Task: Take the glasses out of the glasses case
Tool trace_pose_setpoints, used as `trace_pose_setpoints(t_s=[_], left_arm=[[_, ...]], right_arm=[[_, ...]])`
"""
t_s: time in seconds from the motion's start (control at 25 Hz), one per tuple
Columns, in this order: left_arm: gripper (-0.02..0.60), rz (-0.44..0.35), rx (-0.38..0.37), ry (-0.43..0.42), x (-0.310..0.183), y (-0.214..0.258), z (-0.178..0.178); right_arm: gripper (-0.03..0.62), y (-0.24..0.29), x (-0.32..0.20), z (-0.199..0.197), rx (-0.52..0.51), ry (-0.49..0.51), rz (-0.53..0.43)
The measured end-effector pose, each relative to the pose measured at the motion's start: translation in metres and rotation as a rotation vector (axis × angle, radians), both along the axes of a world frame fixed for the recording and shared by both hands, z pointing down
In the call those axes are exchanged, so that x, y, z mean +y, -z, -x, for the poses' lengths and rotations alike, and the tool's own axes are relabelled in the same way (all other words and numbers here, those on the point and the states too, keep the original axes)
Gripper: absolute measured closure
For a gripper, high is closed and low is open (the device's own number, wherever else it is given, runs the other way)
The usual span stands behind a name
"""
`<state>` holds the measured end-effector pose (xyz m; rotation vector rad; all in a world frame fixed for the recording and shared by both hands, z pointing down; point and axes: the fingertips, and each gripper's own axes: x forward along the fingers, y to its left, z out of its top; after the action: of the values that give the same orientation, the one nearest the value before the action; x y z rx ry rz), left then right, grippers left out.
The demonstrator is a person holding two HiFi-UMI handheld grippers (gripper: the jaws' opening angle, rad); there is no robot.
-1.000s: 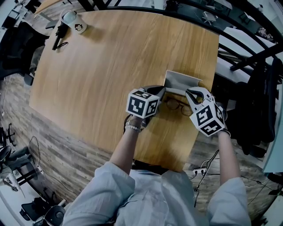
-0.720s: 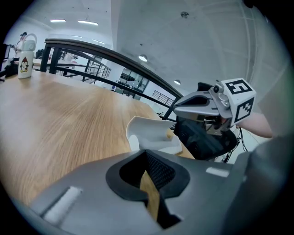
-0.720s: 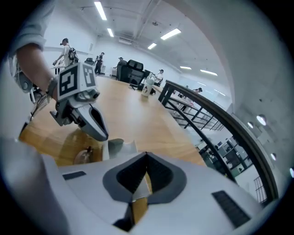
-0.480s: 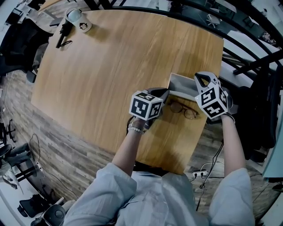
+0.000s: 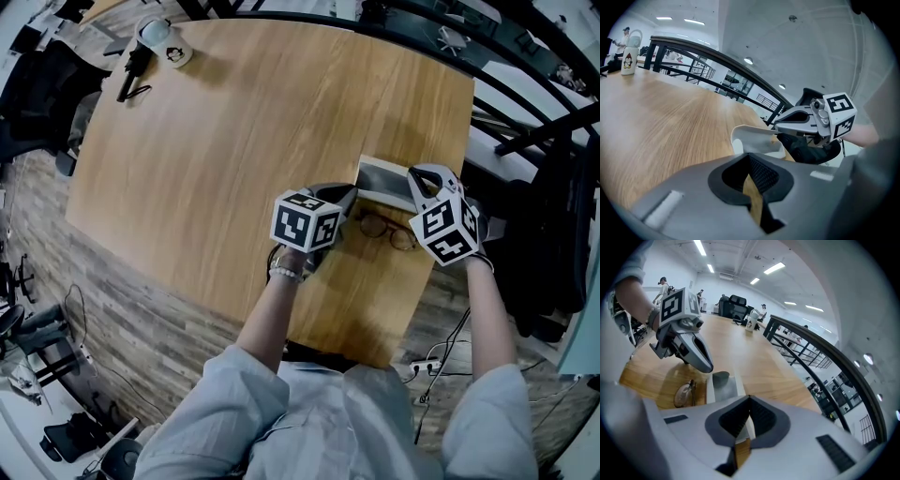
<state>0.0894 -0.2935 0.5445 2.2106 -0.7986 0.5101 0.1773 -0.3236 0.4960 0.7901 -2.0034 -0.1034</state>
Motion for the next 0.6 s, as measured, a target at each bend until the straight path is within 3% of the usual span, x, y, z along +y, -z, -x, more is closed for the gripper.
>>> trace_pose_setpoints(t_s=[0.6], left_arm=[[0.578, -0.044, -0.012, -0.011, 0.000, 0.003, 0.000]], right_arm=[[0.592, -0.018, 0.031, 0.005, -0.039, -0.026, 0.063]])
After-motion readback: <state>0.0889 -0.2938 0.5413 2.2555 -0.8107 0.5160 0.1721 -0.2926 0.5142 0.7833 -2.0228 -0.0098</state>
